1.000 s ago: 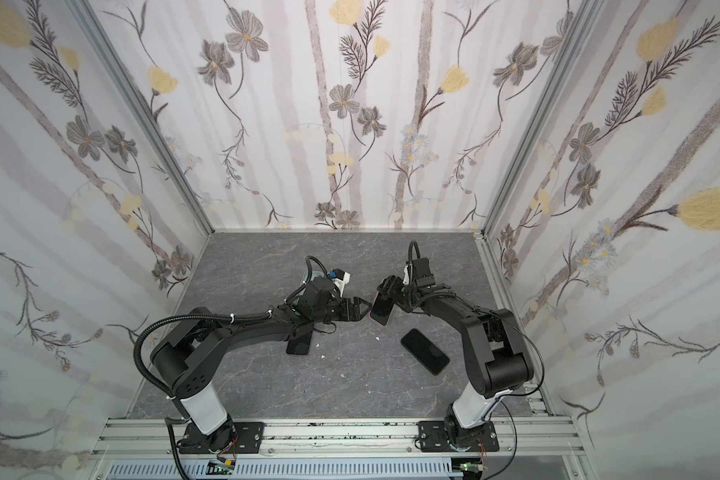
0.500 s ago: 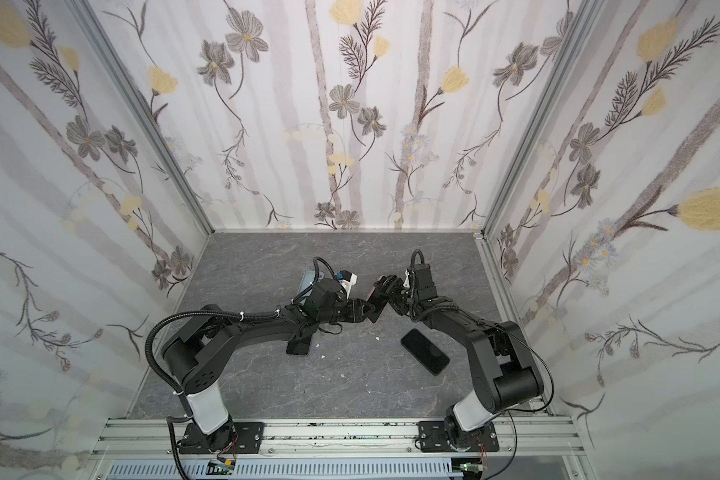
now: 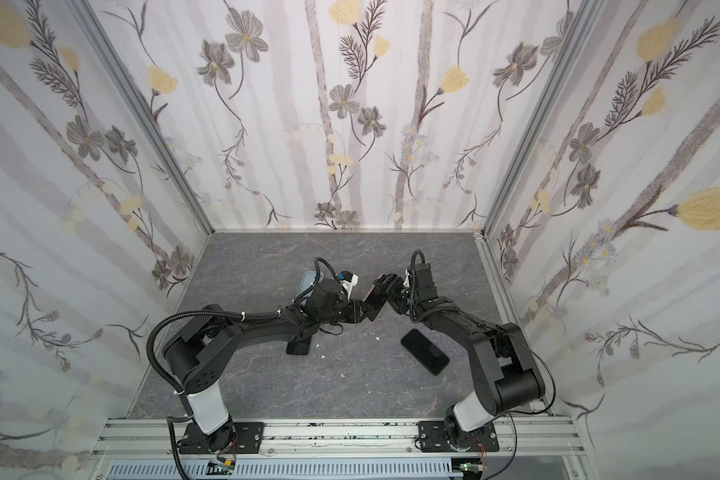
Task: Take the phone out of the phone case
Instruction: 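Close the left gripper on the pink case edge while the right gripper holds the phone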
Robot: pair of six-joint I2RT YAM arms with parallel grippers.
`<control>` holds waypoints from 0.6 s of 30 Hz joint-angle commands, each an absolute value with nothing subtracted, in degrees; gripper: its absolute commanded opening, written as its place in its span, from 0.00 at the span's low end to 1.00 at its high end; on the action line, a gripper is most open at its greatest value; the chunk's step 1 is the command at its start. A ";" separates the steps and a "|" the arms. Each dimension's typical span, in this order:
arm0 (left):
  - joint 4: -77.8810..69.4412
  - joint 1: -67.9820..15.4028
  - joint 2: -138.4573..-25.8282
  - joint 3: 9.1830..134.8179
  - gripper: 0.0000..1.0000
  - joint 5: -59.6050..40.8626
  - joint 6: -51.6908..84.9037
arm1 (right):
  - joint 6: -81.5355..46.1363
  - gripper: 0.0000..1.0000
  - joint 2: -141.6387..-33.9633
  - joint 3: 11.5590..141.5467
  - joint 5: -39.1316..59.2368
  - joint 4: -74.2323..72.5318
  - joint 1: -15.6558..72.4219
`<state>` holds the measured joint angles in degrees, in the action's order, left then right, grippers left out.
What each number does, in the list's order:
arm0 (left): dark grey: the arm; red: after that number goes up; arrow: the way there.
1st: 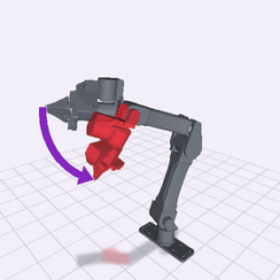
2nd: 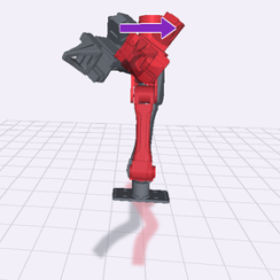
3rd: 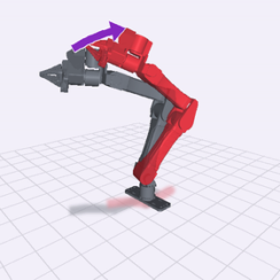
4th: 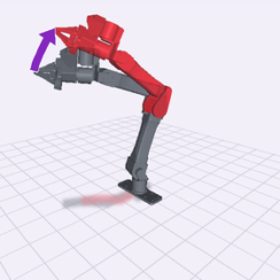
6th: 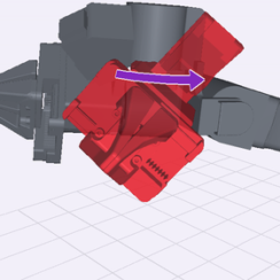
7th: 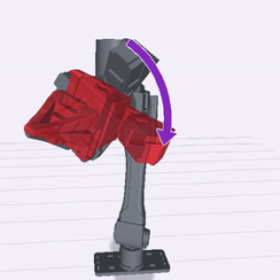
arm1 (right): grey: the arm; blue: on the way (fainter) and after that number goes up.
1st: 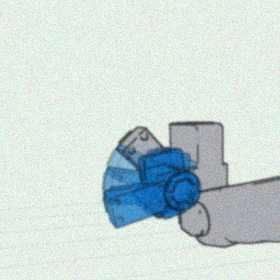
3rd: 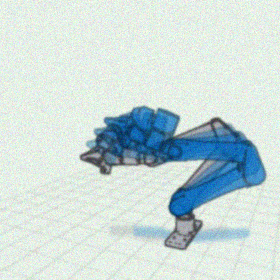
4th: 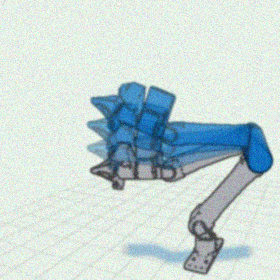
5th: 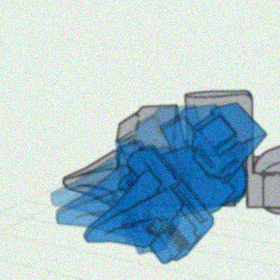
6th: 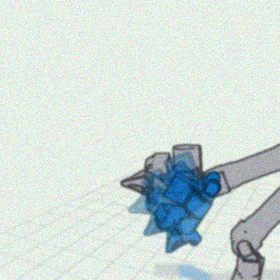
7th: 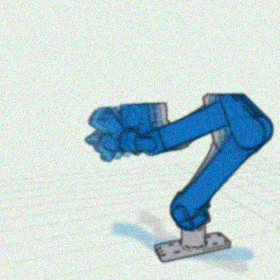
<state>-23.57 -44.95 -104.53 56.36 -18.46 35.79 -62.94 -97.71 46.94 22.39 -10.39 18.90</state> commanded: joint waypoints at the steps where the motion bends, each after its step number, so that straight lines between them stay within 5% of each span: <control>1: -24.73 -44.90 -103.67 56.65 0.32 -17.40 35.64 | -64.07 0.49 -96.97 46.77 22.52 -13.54 19.23; 18: -24.77 -44.88 -102.84 55.77 0.22 -17.17 35.18 | -64.94 0.49 -96.16 46.18 21.32 -13.74 19.63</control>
<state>-23.79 -44.95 -103.18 56.12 -17.41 35.75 -63.48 -96.92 46.30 21.89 -10.35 19.49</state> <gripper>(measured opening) 0.220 0.736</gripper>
